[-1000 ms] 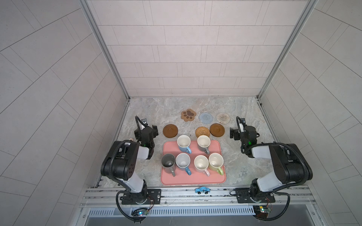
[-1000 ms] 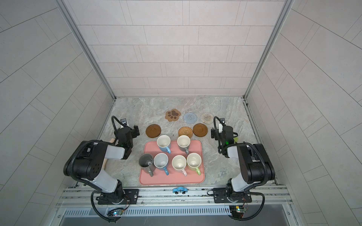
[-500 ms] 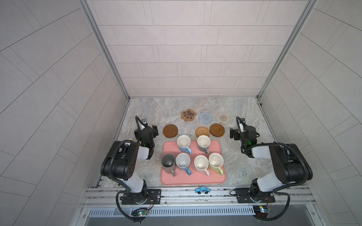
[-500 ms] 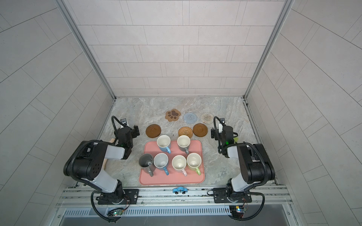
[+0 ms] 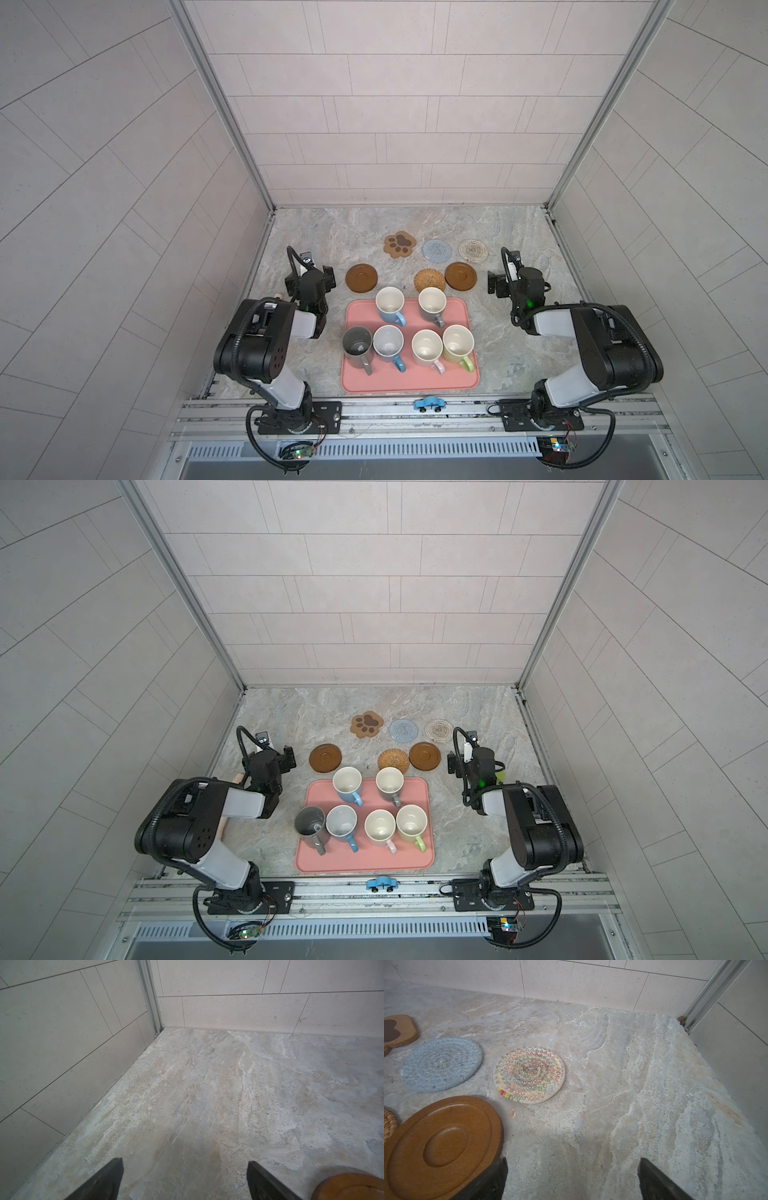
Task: Place cups on coasters
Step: Move the coaster to the top-left of the table.
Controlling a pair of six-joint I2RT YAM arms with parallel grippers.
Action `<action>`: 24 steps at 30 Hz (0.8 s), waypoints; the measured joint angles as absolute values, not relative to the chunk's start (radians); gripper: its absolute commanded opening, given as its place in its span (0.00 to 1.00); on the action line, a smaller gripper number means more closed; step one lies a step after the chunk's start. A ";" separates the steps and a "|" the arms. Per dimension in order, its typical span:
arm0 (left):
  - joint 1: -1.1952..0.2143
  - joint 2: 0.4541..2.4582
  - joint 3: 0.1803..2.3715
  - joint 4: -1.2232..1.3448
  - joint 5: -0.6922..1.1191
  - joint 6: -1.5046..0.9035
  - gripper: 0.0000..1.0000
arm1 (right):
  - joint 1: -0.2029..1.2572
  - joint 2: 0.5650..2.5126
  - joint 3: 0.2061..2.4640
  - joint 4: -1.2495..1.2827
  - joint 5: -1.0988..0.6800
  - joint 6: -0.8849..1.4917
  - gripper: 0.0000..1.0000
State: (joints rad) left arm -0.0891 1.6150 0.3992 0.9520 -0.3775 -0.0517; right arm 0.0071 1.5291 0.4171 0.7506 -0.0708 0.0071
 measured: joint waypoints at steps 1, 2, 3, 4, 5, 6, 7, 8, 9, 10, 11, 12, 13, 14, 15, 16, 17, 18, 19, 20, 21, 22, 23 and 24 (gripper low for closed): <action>-0.089 1.615 0.399 0.952 -0.377 -0.052 1.00 | 0.007 1.529 0.417 0.751 -0.071 0.007 1.00; -0.089 1.615 0.399 0.952 -0.377 -0.052 1.00 | 0.007 1.529 0.417 0.751 -0.071 0.007 0.99; -0.089 1.615 0.399 0.952 -0.377 -0.052 1.00 | 0.007 1.529 0.417 0.751 -0.071 0.007 1.00; -0.089 1.615 0.399 0.952 -0.377 -0.052 1.00 | 0.007 1.529 0.417 0.751 -0.071 0.007 1.00; -0.089 1.615 0.399 0.952 -0.377 -0.052 1.00 | 0.007 1.529 0.417 0.751 -0.071 0.007 1.00; -0.089 1.615 0.399 0.952 -0.377 -0.052 1.00 | 0.007 1.529 0.417 0.751 -0.071 0.007 1.00; -0.089 1.615 0.399 0.951 -0.378 -0.052 1.00 | 0.007 1.529 0.417 0.751 -0.071 0.007 1.00; -0.089 1.615 0.399 0.950 -0.377 -0.052 1.00 | 0.007 1.529 0.417 0.751 -0.071 0.007 1.00; -0.089 1.615 0.400 0.950 -0.378 -0.052 1.00 | 0.007 1.529 0.417 0.751 -0.071 0.007 1.00; -0.089 1.615 0.400 0.949 -0.378 -0.052 1.00 | 0.007 1.529 0.417 0.751 -0.071 0.007 0.99; -0.089 1.615 0.400 0.949 -0.378 -0.052 1.00 | 0.007 1.529 0.417 0.751 -0.071 0.007 0.99; -0.089 1.615 0.399 0.949 -0.378 -0.052 1.00 | 0.007 1.529 0.417 0.751 -0.071 0.007 0.99; -0.089 1.615 0.399 0.949 -0.378 -0.052 1.00 | 0.007 1.529 0.417 0.751 -0.070 0.007 1.00; -0.088 1.613 0.399 0.949 -0.379 -0.052 1.00 | 0.007 1.528 0.418 0.750 -0.065 0.004 1.00; -0.088 1.609 0.397 0.947 -0.382 -0.052 1.00 | 0.007 1.524 0.422 0.738 -0.057 0.004 1.00; -0.088 1.591 0.397 0.927 -0.389 -0.052 1.00 | 0.007 1.510 0.445 0.679 -0.043 0.005 1.00; -0.094 1.557 0.396 0.889 -0.392 -0.052 1.00 | 0.007 1.488 0.490 0.580 -0.028 0.009 1.00; -0.100 1.512 0.400 0.836 -0.393 -0.051 1.00 | 0.007 1.469 0.551 0.476 -0.017 0.013 0.99; -0.104 1.450 0.412 0.760 -0.389 -0.053 1.00 | 0.007 1.454 0.643 0.352 -0.001 0.020 1.00; -0.109 1.390 0.437 0.676 -0.377 -0.057 1.00 | 0.007 1.444 0.745 0.242 0.015 0.029 0.99; -0.115 1.343 0.470 0.601 -0.361 -0.066 1.00 | 0.007 1.439 0.840 0.152 0.029 0.040 1.00; -0.123 1.299 0.516 0.520 -0.352 -0.080 1.00 | 0.007 1.431 0.936 0.072 0.042 0.056 1.00; -0.131 1.265 0.568 0.441 -0.337 -0.102 1.00 | 0.007 1.419 1.013 0.002 0.052 0.073 1.00; -0.137 1.242 0.609 0.380 -0.326 -0.117 1.00 | 0.010 1.404 1.063 -0.051 0.059 0.090 0.99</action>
State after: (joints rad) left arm -0.1368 1.2423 0.6090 0.3798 -0.3260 -0.1169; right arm 0.0097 1.4036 1.0626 -0.0513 0.0586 0.0898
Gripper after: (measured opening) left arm 0.999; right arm 0.995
